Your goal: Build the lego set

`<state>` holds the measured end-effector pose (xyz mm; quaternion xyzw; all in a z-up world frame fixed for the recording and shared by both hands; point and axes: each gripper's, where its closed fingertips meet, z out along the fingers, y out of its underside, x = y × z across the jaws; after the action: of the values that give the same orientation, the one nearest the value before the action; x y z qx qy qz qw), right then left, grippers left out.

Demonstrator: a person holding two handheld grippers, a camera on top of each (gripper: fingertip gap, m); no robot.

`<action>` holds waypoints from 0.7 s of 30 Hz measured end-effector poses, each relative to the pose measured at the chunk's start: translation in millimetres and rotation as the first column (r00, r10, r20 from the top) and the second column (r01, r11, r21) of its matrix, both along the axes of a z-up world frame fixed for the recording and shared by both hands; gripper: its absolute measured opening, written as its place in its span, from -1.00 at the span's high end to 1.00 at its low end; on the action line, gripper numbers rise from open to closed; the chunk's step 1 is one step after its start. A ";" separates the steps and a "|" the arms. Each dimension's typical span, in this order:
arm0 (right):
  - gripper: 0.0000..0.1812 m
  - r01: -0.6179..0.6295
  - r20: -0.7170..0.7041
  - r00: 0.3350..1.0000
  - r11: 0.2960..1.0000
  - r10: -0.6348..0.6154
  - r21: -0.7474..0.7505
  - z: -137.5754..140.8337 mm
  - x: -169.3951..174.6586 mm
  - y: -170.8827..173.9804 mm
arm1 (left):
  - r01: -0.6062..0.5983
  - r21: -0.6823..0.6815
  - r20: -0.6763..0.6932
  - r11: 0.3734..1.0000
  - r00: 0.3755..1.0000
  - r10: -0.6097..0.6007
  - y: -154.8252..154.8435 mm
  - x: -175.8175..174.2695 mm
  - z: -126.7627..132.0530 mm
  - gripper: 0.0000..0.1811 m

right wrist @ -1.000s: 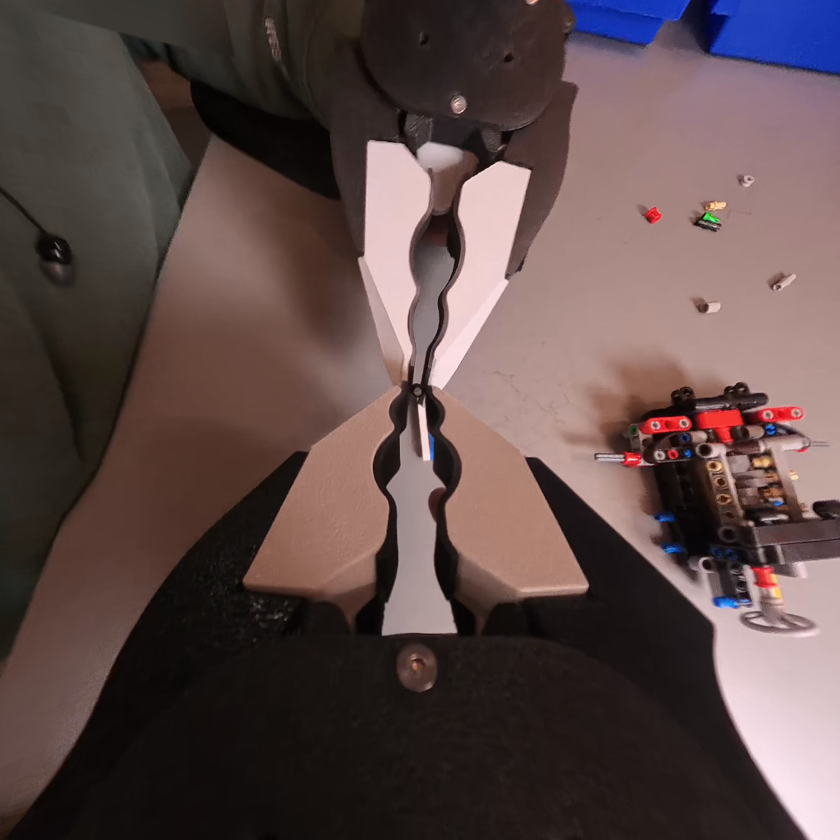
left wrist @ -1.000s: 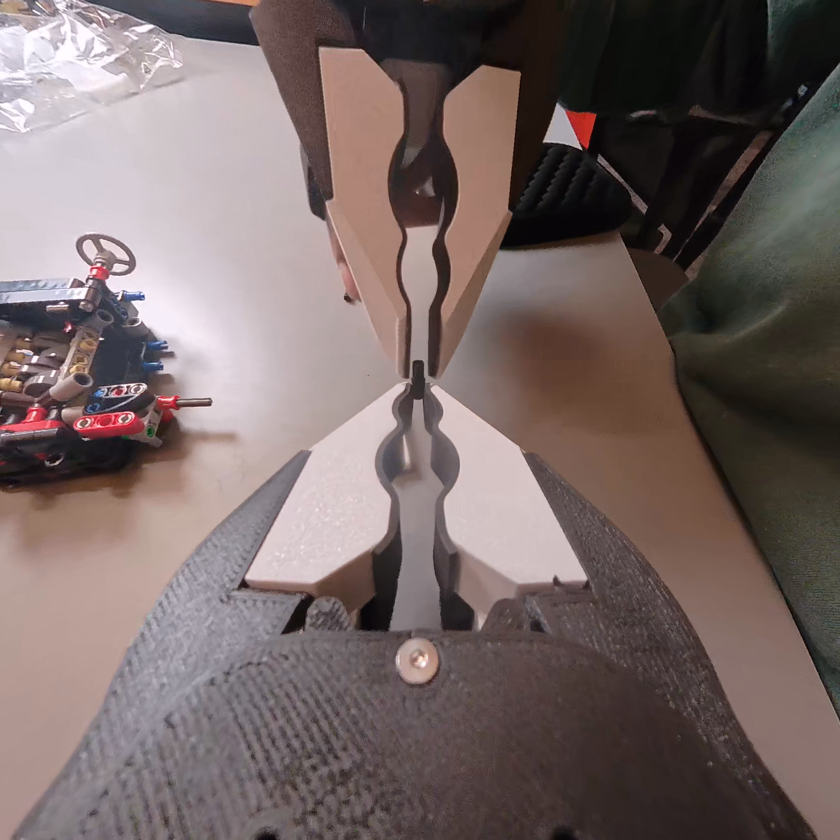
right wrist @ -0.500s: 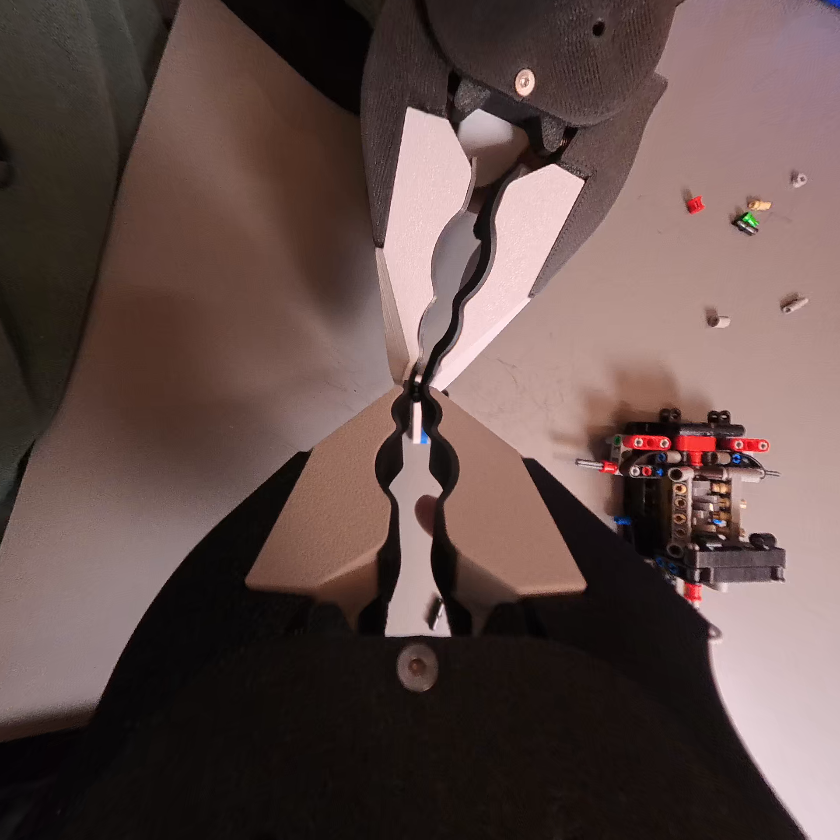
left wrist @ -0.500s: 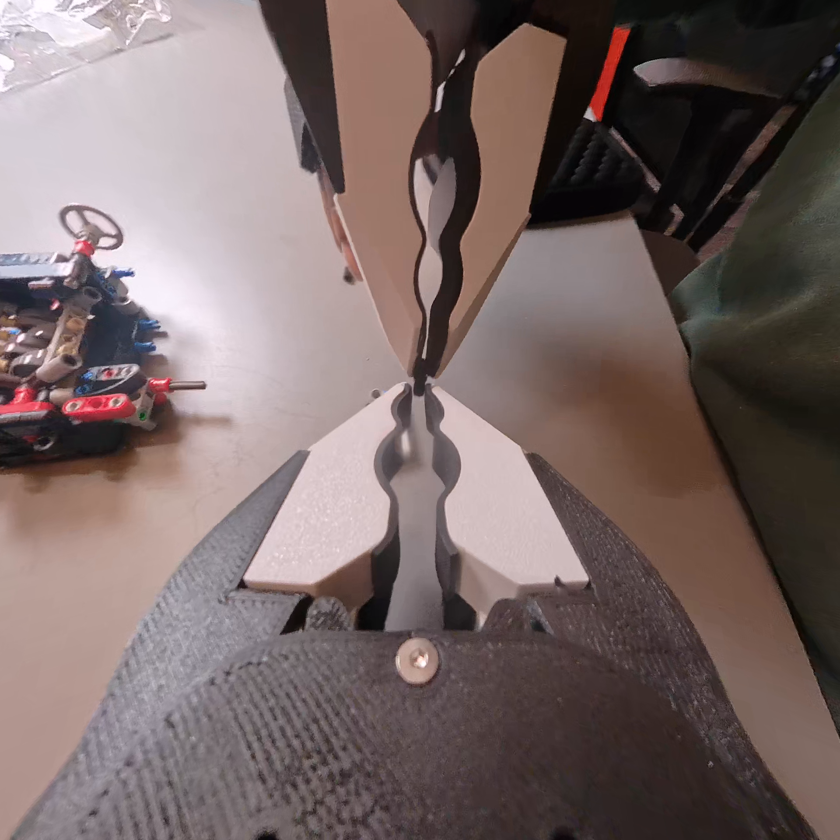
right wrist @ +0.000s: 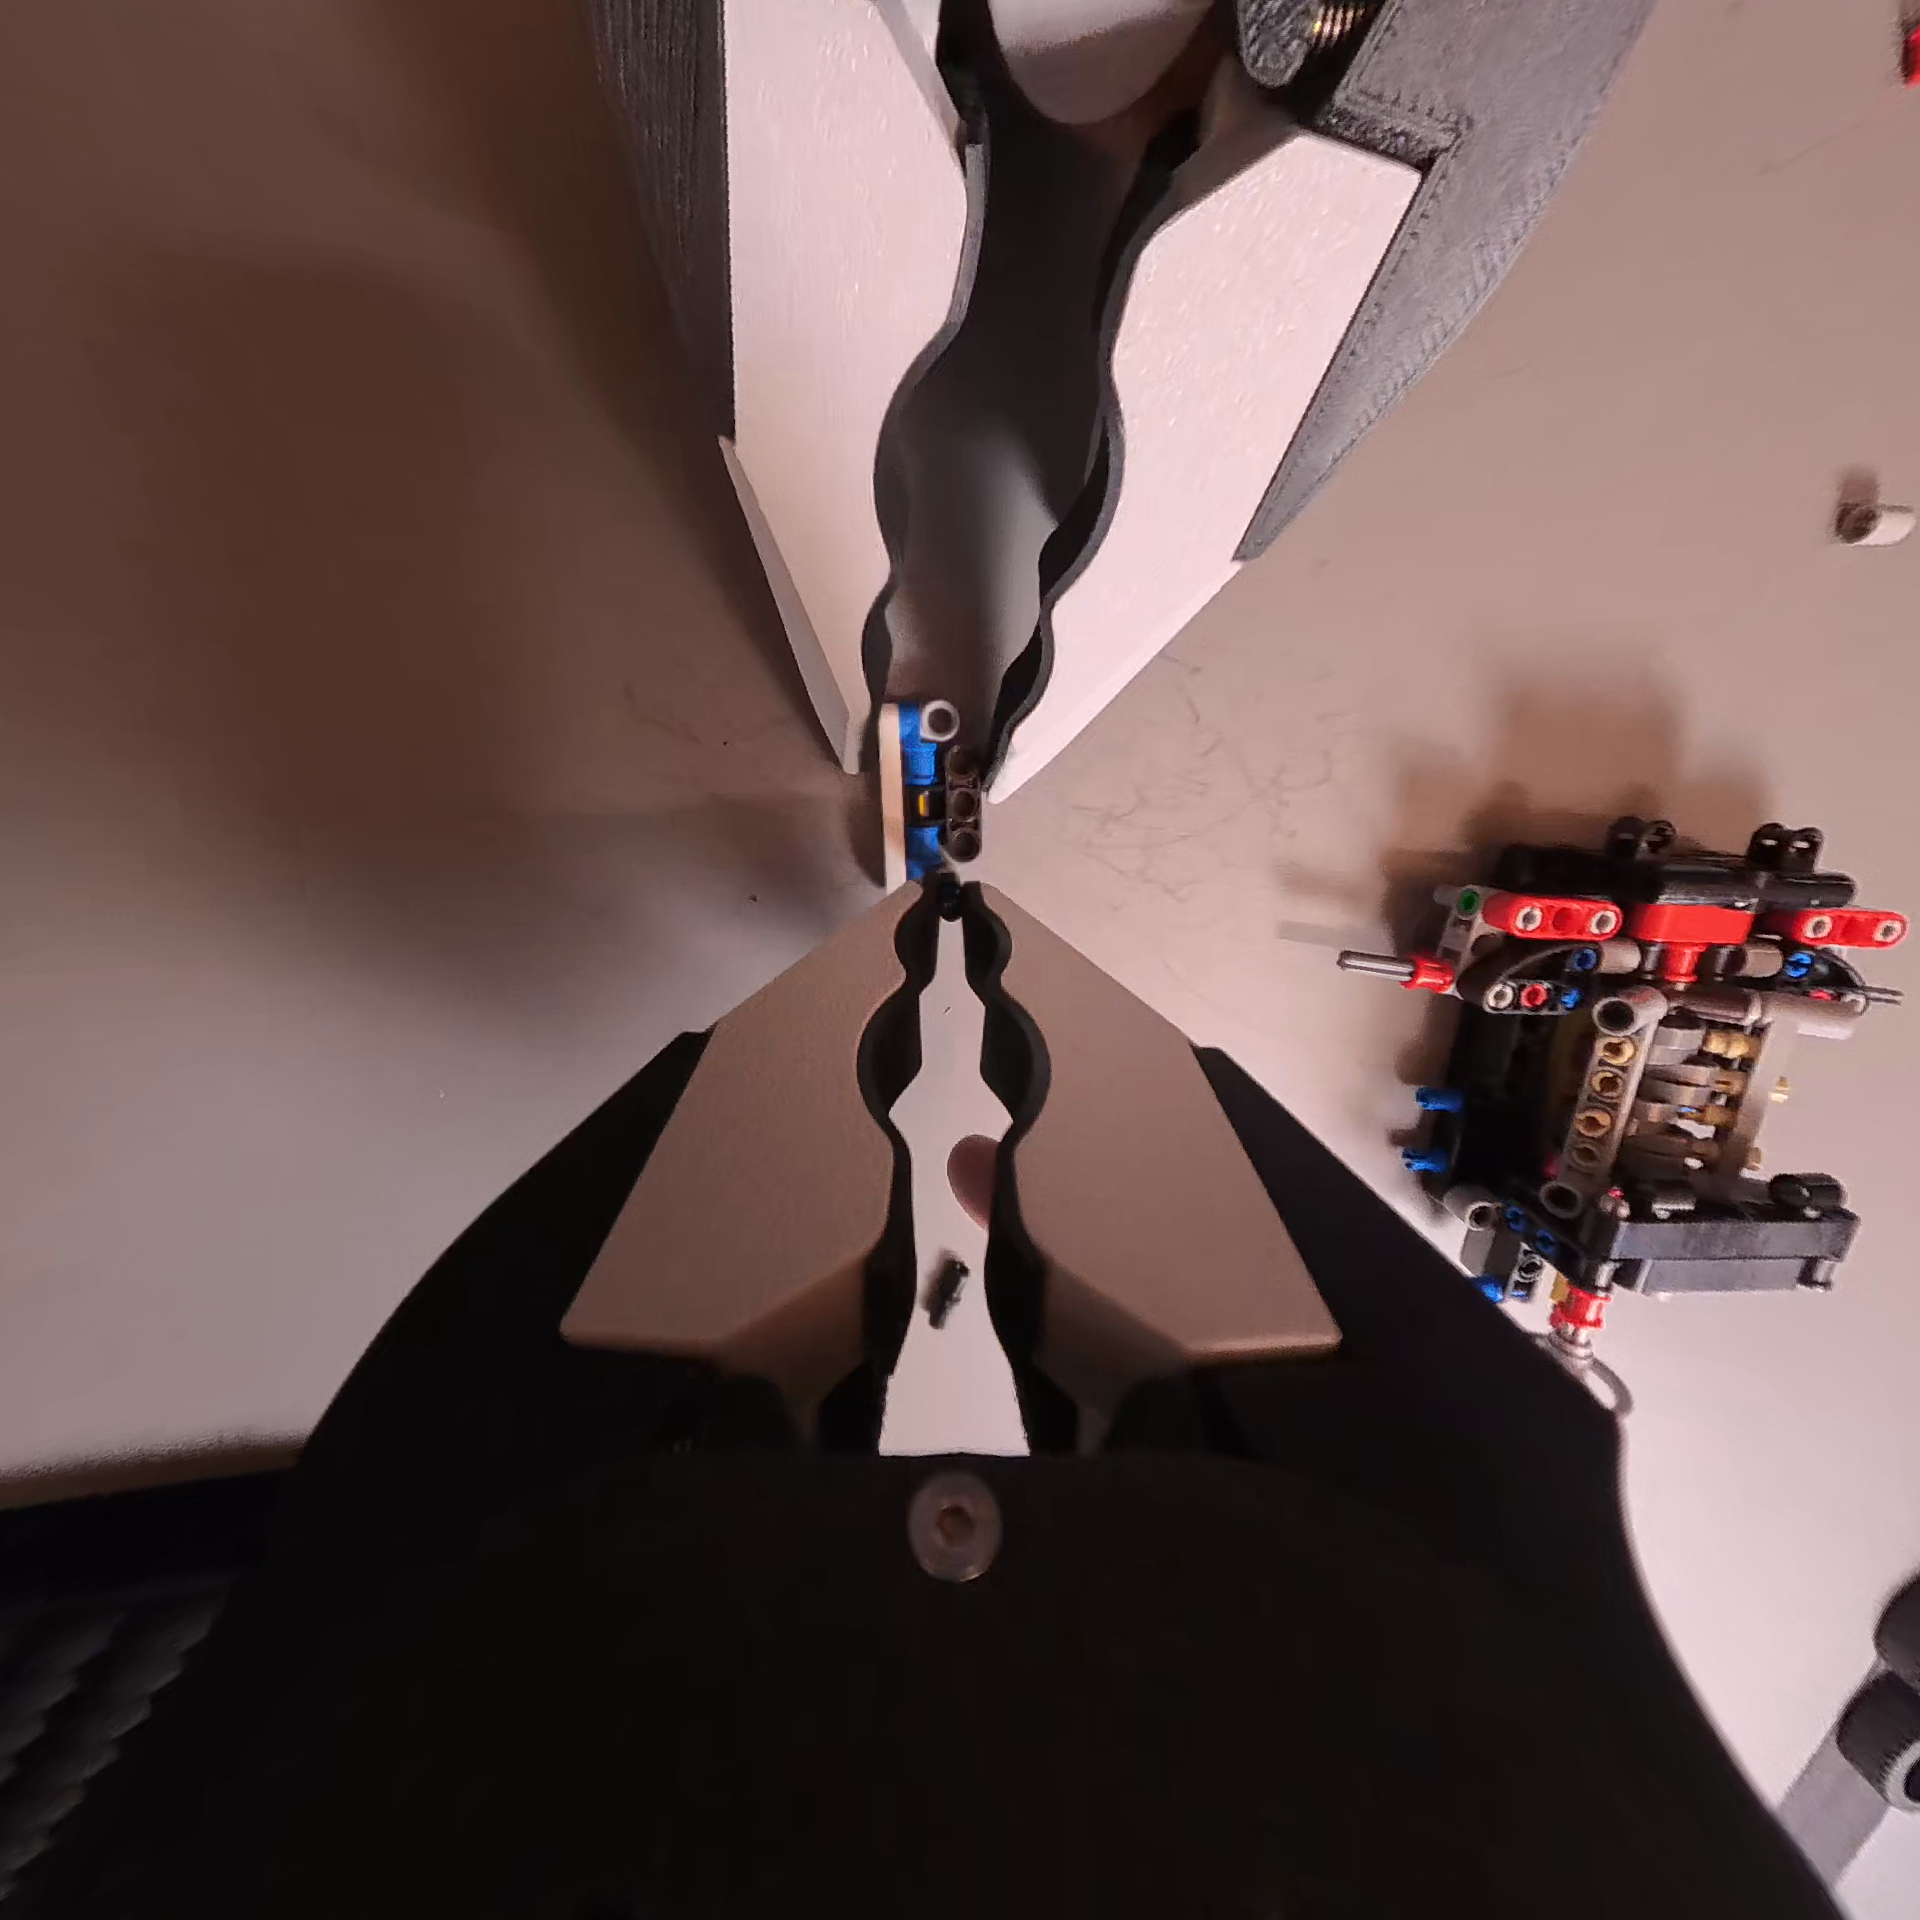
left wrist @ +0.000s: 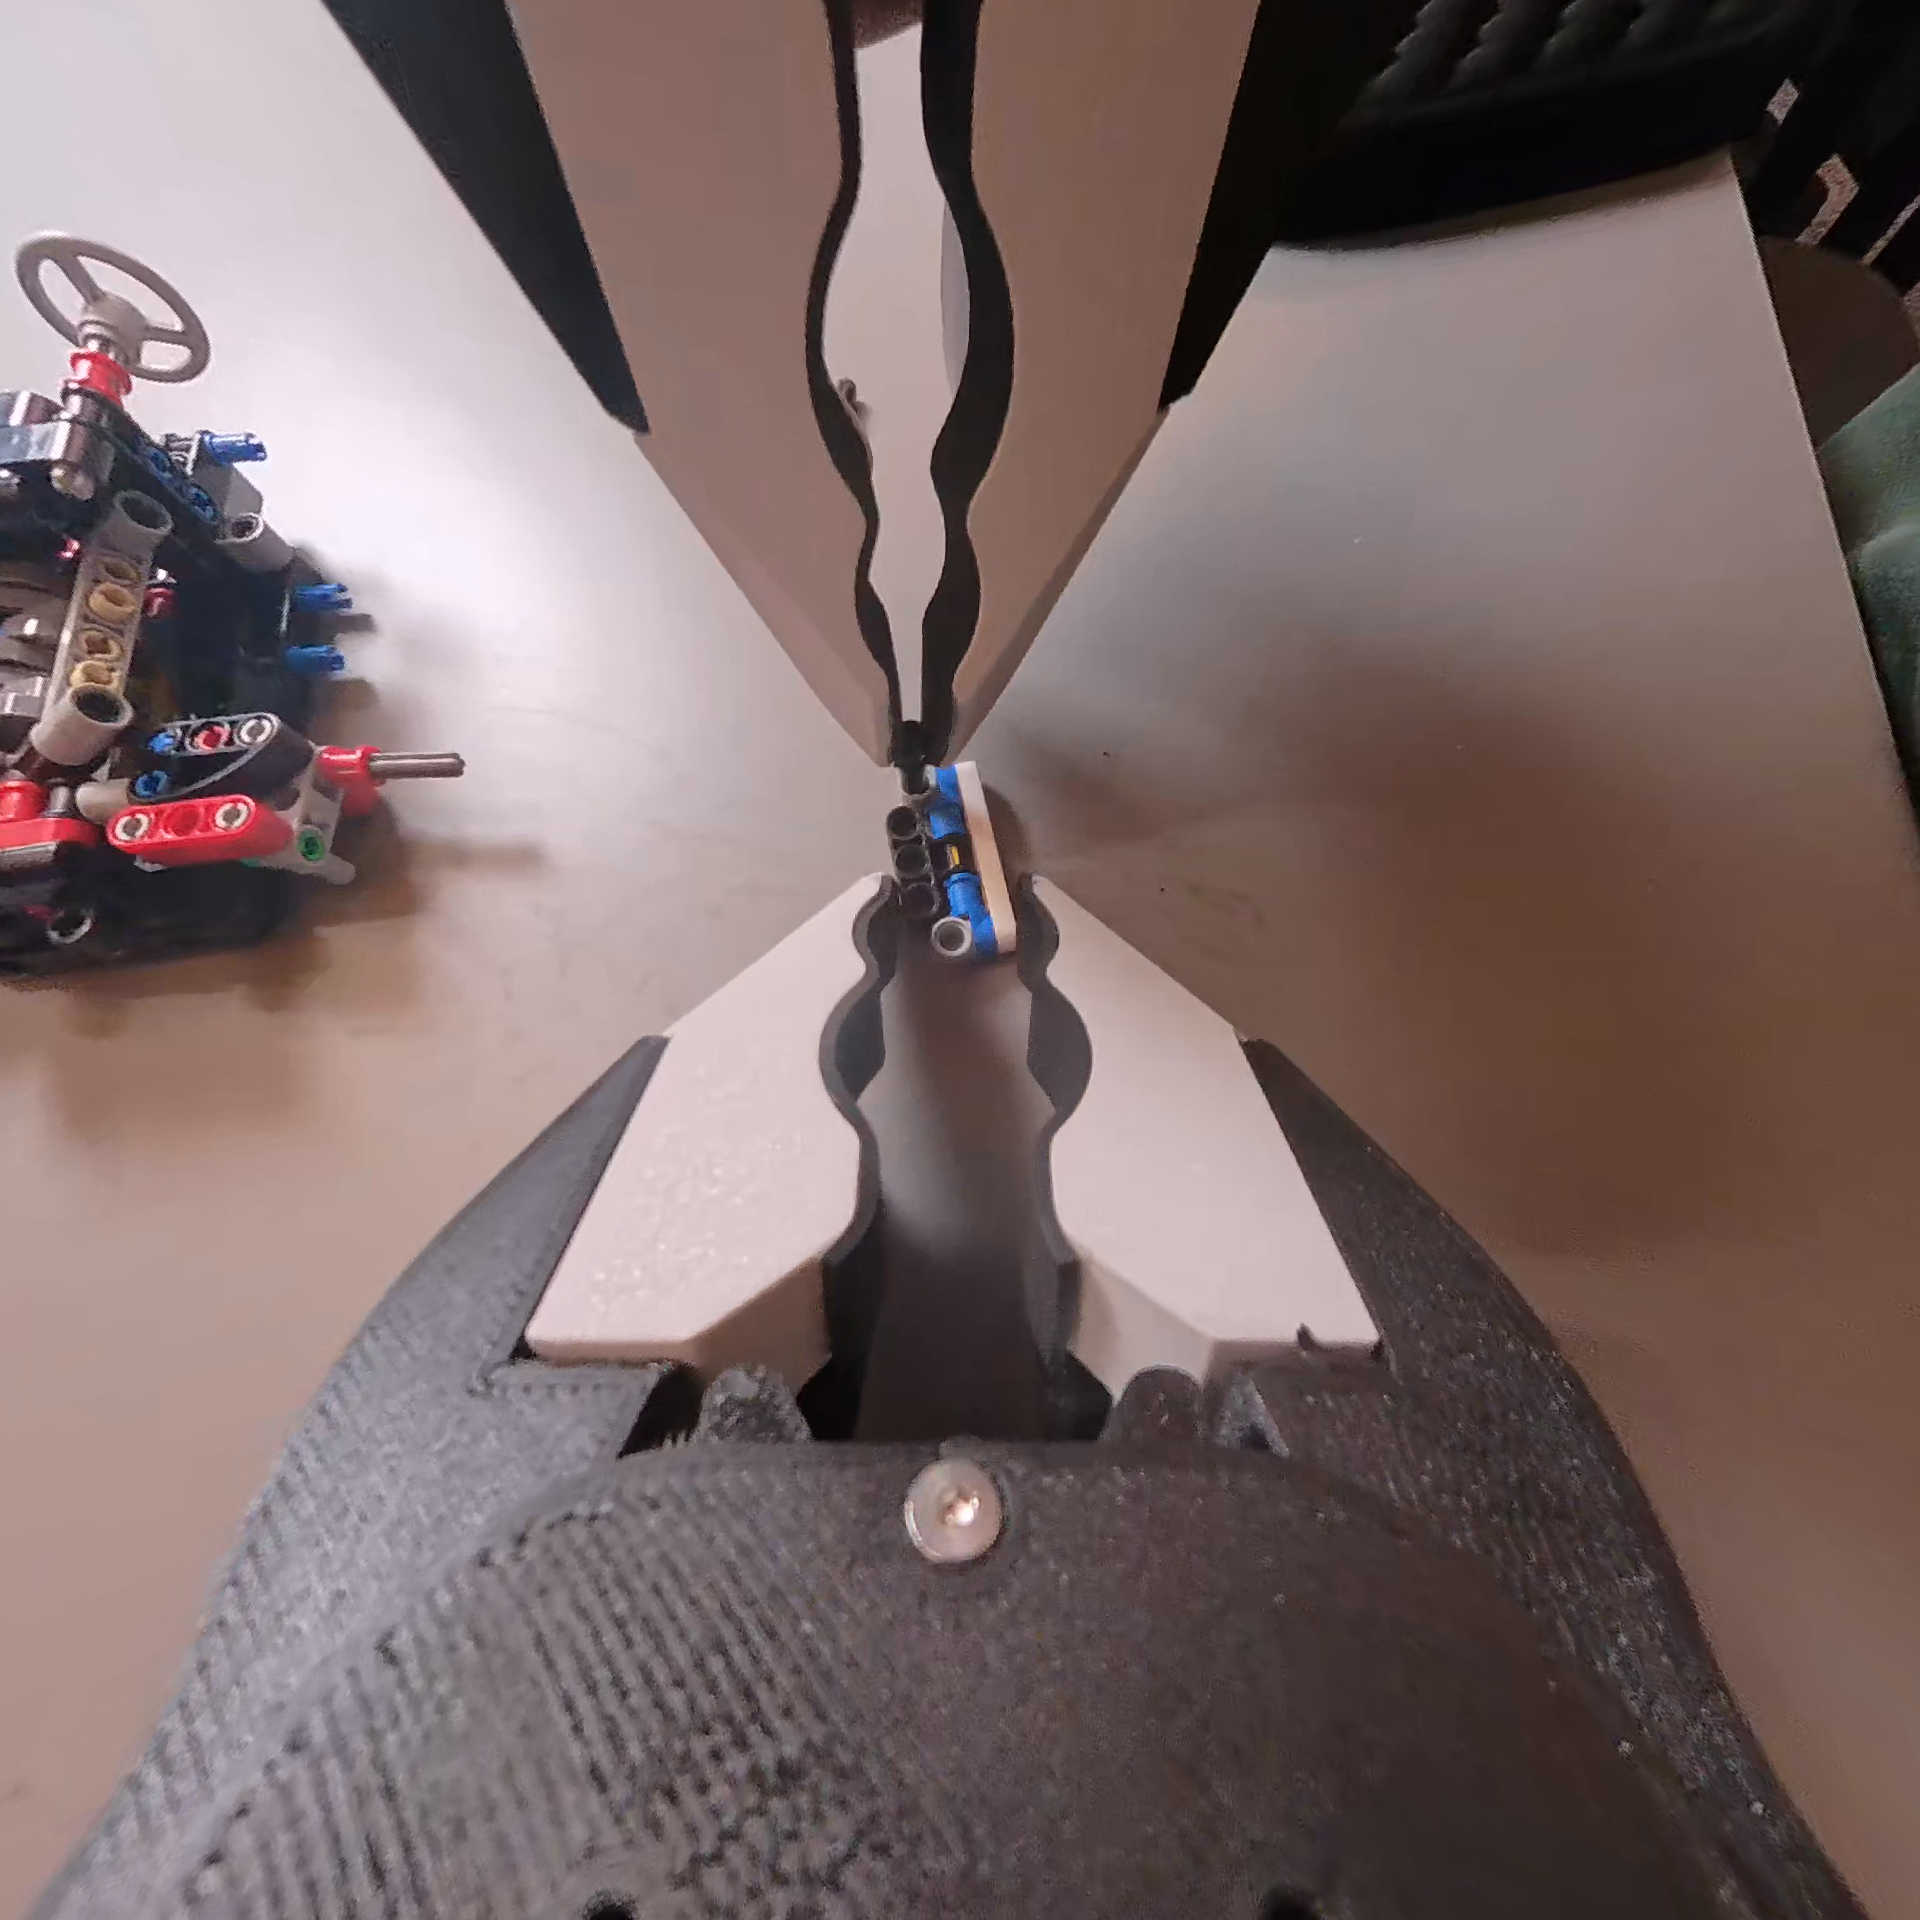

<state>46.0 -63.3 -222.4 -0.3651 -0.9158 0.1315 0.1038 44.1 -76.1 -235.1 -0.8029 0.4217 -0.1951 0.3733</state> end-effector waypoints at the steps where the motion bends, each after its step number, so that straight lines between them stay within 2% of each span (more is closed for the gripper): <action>1: 0.97 0.000 0.006 1.000 1.000 0.000 0.005 0.0 0.1 0.0 | -0.001 -0.001 0.000 1.000 1.000 0.001 0.2 0.0 0.0 0.77; 16: 0.98 -0.053 0.096 0.994 0.996 0.046 0.073 -2.4 3.7 -0.3 | -0.009 -0.025 0.015 1.000 1.000 0.010 1.1 -0.5 0.0 0.79; 21: 0.98 -0.051 0.090 0.995 0.997 0.046 0.052 -3.9 1.8 -2.6 | -0.011 -0.032 0.021 0.999 1.000 0.012 1.0 -0.7 -0.2 0.79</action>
<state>47.8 -65.9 -226.4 -0.3455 -0.9313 0.0925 0.0697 43.4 -75.1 -235.3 -0.8090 0.4100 -0.2081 0.3662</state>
